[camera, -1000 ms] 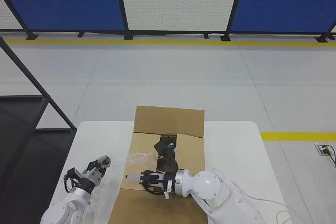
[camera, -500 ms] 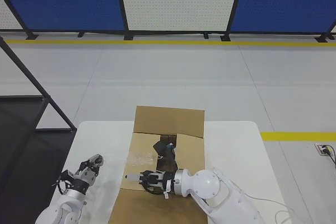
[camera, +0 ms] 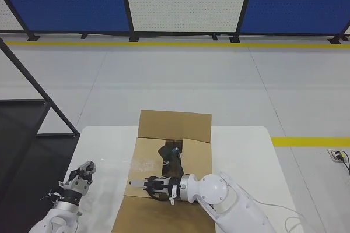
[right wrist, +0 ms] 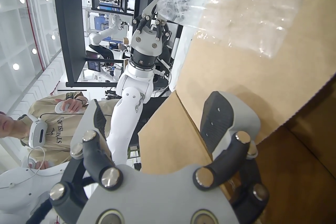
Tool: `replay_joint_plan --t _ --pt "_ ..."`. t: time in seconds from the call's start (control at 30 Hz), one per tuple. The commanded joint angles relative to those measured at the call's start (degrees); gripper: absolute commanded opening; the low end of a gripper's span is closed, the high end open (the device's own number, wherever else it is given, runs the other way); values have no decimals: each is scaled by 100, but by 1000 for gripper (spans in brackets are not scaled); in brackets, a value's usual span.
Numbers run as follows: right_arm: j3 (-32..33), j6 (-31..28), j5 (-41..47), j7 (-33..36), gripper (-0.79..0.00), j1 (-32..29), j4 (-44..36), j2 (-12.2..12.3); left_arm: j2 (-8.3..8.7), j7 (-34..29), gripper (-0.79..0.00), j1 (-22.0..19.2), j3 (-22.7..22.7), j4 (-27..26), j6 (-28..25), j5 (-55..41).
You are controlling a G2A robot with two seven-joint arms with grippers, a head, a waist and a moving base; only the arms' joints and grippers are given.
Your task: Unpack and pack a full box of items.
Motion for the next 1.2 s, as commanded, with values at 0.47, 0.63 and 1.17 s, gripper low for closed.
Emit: replay_joint_plan --t 0.47,0.63,1.17 --pt "-41 84 39 37 0 167 254 -100 -12 -36 -785 191 -216 -222 31 -231" --pt "7 -27 17 5 0 130 178 -104 -20 -23 -785 198 -239 -238 11 -264" --pt "-38 223 -131 -25 0 247 295 -183 -51 -16 -785 303 -351 -346 -91 -450"
